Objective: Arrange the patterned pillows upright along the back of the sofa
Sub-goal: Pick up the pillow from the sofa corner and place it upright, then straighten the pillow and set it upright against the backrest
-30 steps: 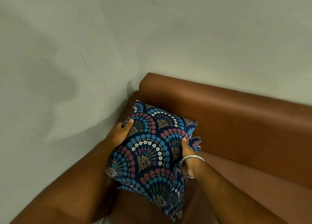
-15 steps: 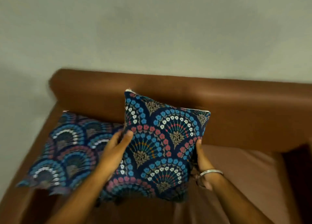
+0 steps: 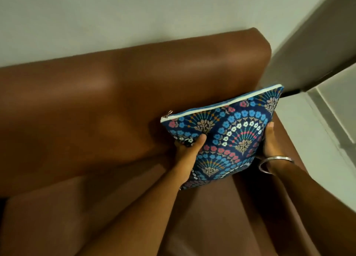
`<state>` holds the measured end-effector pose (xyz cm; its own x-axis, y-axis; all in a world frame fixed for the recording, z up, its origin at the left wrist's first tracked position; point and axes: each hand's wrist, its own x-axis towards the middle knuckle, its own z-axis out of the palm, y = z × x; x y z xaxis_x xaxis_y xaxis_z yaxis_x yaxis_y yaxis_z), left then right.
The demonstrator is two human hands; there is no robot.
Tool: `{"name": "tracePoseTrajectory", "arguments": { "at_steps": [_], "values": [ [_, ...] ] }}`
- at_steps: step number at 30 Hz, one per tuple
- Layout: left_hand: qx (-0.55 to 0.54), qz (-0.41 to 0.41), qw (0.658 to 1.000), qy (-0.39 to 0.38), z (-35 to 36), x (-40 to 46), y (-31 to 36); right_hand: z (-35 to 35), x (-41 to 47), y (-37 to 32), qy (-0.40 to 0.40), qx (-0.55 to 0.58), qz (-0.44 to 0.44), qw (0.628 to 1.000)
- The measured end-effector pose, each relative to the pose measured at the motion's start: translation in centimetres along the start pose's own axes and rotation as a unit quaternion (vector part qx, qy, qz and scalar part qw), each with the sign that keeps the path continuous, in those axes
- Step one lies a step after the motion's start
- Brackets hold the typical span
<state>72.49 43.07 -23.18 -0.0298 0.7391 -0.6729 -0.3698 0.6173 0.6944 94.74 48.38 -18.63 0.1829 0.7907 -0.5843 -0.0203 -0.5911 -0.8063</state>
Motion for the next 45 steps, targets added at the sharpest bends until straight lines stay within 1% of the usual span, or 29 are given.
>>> {"name": "tracePoseTrajectory", "arguments": {
  "at_steps": [2,4,5,7,8,9,11,13,16,18,20,21,22,23,24,26,27,28,29,32,33,34,36,37,38,40,42,45],
  "values": [
    [0.005,0.008,1.000,0.008,-0.3,0.2,-0.1,0.0,-0.1,1.1,0.015,0.005,-0.021,1.000],
    [0.030,0.021,0.999,-0.014,-2.3,-1.2,0.4,1.6,-2.1,2.1,0.101,-0.016,-0.058,0.993],
    [0.046,0.027,0.998,-0.029,-3.7,-2.1,0.8,3.0,-4.1,2.4,0.143,-0.044,-0.080,0.986],
    [0.081,0.025,0.996,-0.032,-7.9,-4.7,1.4,6.9,-8.8,4.7,0.167,-0.090,-0.084,0.978],
    [0.109,0.031,0.993,-0.016,-10.8,-6.2,1.6,9.5,-11.3,6.3,0.151,-0.120,-0.082,0.978],
    [0.148,0.044,0.988,0.007,-14.2,-8.0,1.8,12.8,-14.4,7.5,0.121,-0.158,-0.089,0.976],
    [0.230,0.067,0.968,0.070,-22.2,-12.5,2.2,19.3,-19.3,11.2,0.030,-0.228,-0.116,0.966],
    [0.306,0.067,0.937,0.153,-31.9,-17.8,2.4,27.2,-24.0,13.9,-0.091,-0.261,-0.129,0.952],
    [0.410,0.070,0.862,0.291,-47.1,-26.5,3.3,39.1,-30.9,16.8,-0.234,-0.235,-0.089,0.939],
    [0.449,0.053,0.803,0.389,-56.8,-31.4,4.2,46.5,-34.8,18.0,-0.317,-0.225,-0.047,0.920],
    [0.473,0.030,0.736,0.484,-65.6,-35.2,5.0,53.2,-37.8,19.5,-0.387,-0.234,0.014,0.892],
    [0.475,0.021,0.714,0.514,-69.8,-36.3,5.1,56.2,-39.0,20.3,-0.404,-0.244,0.036,0.881],
    [0.467,0.008,0.708,0.531,-72.7,-37.2,5.5,59.0,-39.7,21.3,-0.409,-0.261,0.060,0.872],
    [0.447,-0.004,0.717,0.534,-75.7,-37.5,5.5,61.4,-40.2,22.3,-0.408,-0.278,0.088,0.865],
    [0.407,-0.023,0.748,0.524,-78.1,-37.4,5.4,63.3,-40.5,23.3,-0.390,-0.293,0.127,0.863],
    [0.285,-0.044,0.835,0.468,-80.7,-36.6,5.6,65.4,-40.3,25.1,-0.324,-0.296,0.214,0.872],
    [0.228,-0.050,0.871,0.433,-81.7,-36.0,5.5,65.9,-40.1,25.6,-0.301,-0.288,0.239,0.877],
    [0.195,-0.059,0.890,0.408,-81.7,-35.9,5.7,65.9,-40.1,25.7,-0.294,-0.281,0.256,0.877],
    [0.173,-0.050,0.906,0.384,-81.3,-35.9,6.0,65.7,-40.1,26.1,-0.289,-0.262,0.260,0.883],
    [0.146,-0.003,0.904,0.401,-77.2,-37.6,7.7,62.4,-40.0,26.4,-0.292,-0.186,0.246,0.905],
    [0.135,0.017,0.906,0.402,-75.5,-38.5,7.9,60.9,-41.0,24.7,-0.294,-0.169,0.232,0.911],
    [0.121,0.034,0.910,0.396,-73.2,-39.6,8.2,58.9,-41.4,23.5,-0.295,-0.167,0.212,0.917],
    [0.085,0.055,0.917,0.385,-68.5,-41.2,7.9,53.7,-40.5,21.4,-0.256,-0.164,0.147,0.941],
    [0.055,0.069,0.927,0.364,-65.8,-41.5,7.4,51.1,-39.2,21.0,-0.252,-0.165,0.117,0.946],
    [0.038,0.077,0.936,0.341,-63.4,-41.0,6.8,48.5,-38.3,19.7,-0.238,-0.167,0.098,0.952],
    [0.036,0.049,0.950,0.307,-58.1,-38.4,5.7,43.8,-35.2,17.9,-0.189,-0.162,0.062,0.967],
    [0.009,0.027,0.967,0.255,-53.4,-34.4,4.4,40.1,-32.8,14.8,-0.161,-0.162,0.051,0.972],
    [0.000,0.031,0.975,0.220,-47.5,-27.3,3.3,35.9,-27.8,11.0,-0.119,-0.188,0.023,0.975]
  ]
}}
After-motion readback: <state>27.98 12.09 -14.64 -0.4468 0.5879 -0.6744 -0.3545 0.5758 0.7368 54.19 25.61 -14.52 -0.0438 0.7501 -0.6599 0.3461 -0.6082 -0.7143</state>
